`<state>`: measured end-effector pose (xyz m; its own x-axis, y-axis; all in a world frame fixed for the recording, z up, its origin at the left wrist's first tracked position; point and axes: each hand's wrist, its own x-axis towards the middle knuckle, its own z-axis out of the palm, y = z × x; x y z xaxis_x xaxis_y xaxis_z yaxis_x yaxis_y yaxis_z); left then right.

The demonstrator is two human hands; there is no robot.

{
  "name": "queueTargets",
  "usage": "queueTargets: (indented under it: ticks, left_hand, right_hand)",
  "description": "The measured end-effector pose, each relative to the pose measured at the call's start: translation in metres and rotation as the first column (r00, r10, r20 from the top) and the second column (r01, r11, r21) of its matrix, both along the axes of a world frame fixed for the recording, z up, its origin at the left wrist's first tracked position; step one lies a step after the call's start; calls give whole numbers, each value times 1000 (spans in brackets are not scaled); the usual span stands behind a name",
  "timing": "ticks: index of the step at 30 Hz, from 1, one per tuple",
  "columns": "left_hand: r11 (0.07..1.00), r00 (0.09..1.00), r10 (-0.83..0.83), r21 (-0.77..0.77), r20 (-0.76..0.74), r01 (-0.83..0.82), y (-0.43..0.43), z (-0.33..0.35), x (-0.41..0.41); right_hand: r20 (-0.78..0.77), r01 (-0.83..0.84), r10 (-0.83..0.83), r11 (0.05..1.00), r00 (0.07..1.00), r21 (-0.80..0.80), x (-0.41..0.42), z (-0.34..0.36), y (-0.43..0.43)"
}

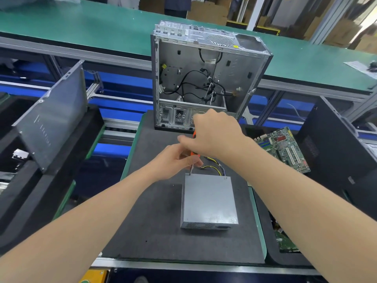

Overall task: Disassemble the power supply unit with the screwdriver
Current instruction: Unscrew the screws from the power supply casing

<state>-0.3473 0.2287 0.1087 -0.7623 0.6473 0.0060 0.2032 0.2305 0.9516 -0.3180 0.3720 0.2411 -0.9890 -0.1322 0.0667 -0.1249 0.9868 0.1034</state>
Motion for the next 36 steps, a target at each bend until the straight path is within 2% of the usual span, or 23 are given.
queueTargets:
  ticks: [2,5,11,15,18,23,26,29,30,31,33,36]
  left_hand:
    - [1000,1000,-12,-8,-11,12,0,1,1]
    - [999,999,-33,2,-5,33,0,3,1]
    - [997,999,-53,64,9,52,-1,8,2]
    - [996,998,-50,79,24,48,0,5,0]
    - [997,998,-51,66,31,48,1,2,-1]
    - [997,999,-41,69,27,39,3,-1,-1]
    - [997,999,-35,71,34,33,3,-3,-2]
    - [996,998,-39,86,47,34,4,-3,-2]
    - [995,998,-38,91,50,34,4,-3,-2]
    - [995,998,-39,90,48,35,5,-3,-2]
    - [996,998,-43,78,36,40,5,-3,-2]
    - [997,999,-36,75,24,35,4,-2,-1]
  right_hand:
    - [2,73,-73,997,997,-5,-1,-7,-4]
    - [103,64,-53,992,993,-105,-8,-7,0]
    - [239,-159,179,982,954,-101,-15,6,15]
    - [318,-302,342,938,884,-171,-20,14,26]
    - [374,-350,383,924,844,-157,-24,14,27]
    - [330,-358,394,919,858,-165,-22,10,28]
    - [185,-282,320,937,929,-206,-16,7,24]
    - [-140,-98,94,995,986,-27,-11,1,14]
    - [-182,-31,34,999,983,20,-9,0,10]
    - [-173,17,-11,999,985,36,-8,0,7]
    - [-57,81,-80,997,995,13,-10,-3,6]
    - [89,82,-76,995,993,-60,-16,-6,10]
